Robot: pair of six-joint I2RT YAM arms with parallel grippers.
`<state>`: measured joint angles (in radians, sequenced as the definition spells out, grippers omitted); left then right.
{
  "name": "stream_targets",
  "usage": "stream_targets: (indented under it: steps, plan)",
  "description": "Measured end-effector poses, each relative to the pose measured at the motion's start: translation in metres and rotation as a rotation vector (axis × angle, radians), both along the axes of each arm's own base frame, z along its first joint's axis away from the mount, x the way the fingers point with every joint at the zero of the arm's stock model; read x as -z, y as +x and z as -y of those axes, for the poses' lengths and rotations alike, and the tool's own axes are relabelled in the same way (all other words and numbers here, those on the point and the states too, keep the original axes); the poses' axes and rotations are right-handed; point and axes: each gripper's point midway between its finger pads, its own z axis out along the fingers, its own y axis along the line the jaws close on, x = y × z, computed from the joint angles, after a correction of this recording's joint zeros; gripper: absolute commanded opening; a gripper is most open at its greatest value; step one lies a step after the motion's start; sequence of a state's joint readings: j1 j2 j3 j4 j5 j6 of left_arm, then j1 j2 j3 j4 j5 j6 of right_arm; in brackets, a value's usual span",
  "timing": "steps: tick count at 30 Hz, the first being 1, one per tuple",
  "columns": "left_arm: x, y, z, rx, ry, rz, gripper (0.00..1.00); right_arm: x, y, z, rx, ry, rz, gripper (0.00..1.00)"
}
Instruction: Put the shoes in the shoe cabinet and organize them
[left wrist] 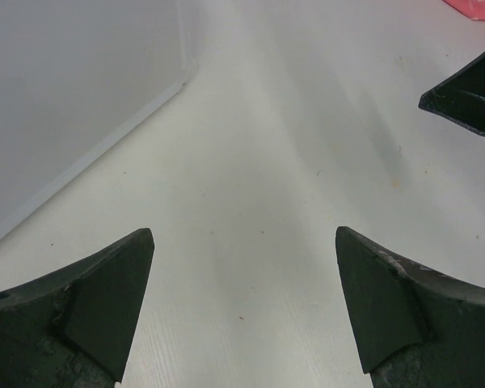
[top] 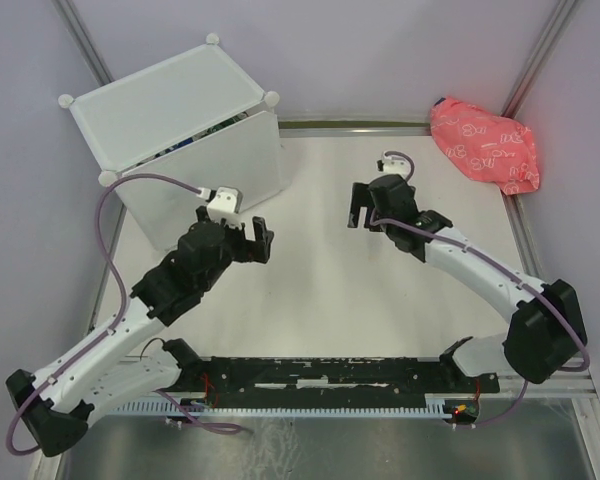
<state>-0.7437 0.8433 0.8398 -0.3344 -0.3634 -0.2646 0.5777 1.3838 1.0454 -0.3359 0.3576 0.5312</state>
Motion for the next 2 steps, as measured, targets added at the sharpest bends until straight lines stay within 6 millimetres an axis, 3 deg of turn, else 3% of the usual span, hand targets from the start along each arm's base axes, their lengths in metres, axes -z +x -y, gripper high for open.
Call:
stream_targets:
  steps: [2]
  plan:
    - [0.0019,-0.0038,-0.0036,0.0,-0.004,0.005,0.99,-0.0035,-0.0014,-0.0002,-0.006,0.005,0.005,0.99]
